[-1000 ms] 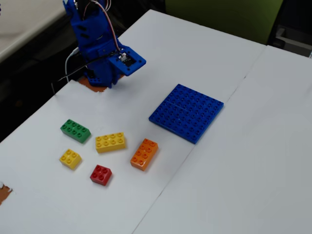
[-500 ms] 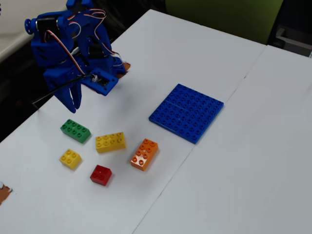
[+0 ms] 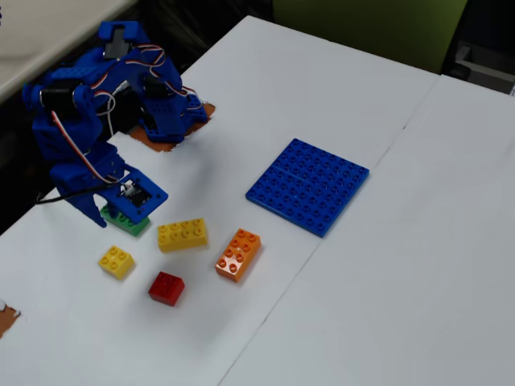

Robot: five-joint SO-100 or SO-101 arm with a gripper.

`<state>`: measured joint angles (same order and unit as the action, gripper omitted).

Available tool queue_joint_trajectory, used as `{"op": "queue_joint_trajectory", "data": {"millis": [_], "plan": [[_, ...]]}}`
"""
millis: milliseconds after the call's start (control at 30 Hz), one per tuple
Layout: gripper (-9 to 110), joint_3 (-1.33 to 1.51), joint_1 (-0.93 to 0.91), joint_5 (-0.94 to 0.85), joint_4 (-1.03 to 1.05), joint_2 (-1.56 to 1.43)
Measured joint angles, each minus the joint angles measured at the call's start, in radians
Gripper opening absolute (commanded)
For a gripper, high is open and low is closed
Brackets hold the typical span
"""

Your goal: Pick up the 2x2 yellow block and go up the 8x8 blue block.

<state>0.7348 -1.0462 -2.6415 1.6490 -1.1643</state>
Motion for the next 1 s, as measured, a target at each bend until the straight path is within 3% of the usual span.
{"op": "queue_joint_trajectory", "data": {"millis": [167, 333, 1000], "plan": [[11, -0.025, -0.018, 0.031, -0.015, 0.04], [25, -0.048, -0.015, 0.078, -0.015, 0.064], [21, -0.057, -0.031, 0.051, -0.15, 0.252]]}}
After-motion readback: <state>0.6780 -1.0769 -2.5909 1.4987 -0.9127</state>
